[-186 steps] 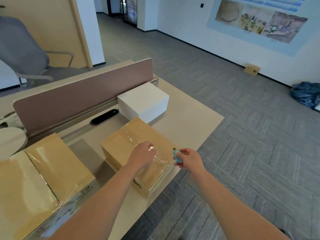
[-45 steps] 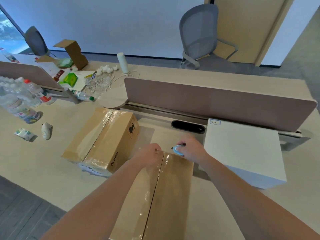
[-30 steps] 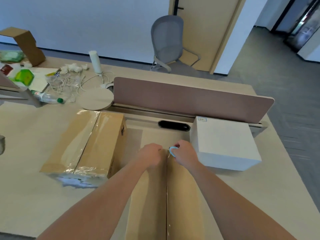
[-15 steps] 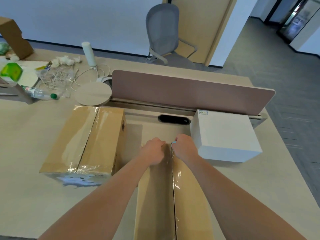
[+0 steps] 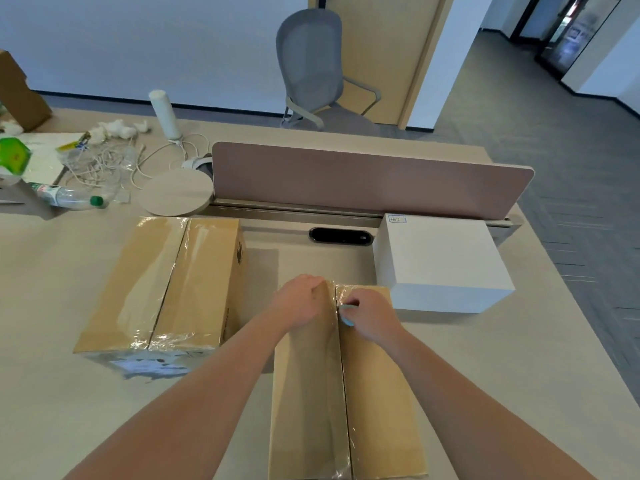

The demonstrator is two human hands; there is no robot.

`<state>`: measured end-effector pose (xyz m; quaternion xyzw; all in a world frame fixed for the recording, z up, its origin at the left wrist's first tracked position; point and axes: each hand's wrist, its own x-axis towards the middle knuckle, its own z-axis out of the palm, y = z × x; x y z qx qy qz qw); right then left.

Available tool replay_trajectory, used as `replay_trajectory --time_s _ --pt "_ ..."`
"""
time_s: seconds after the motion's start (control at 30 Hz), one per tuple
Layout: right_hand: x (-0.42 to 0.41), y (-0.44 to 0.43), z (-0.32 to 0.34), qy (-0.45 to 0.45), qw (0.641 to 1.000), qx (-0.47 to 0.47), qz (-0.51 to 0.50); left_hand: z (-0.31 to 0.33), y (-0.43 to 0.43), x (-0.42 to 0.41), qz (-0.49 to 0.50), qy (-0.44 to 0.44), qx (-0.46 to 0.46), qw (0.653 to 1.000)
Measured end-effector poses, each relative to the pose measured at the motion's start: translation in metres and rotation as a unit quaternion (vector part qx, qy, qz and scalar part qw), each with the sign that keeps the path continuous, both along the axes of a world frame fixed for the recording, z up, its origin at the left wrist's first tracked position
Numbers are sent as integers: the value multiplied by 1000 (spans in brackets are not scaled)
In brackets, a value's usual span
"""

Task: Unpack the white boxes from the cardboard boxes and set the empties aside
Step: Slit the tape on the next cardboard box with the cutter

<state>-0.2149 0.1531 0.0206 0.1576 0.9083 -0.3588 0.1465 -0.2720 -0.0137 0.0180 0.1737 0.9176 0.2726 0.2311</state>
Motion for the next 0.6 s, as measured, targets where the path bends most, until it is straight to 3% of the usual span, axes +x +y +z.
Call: replay_trajectory --time_s 0.37,0.6 --pt "45 34 43 40 992 -69 -97 30 27 52 53 33 81 995" --pt "92 90 44 17 983 -99 -153 46 92 103 55 -21 126 990"
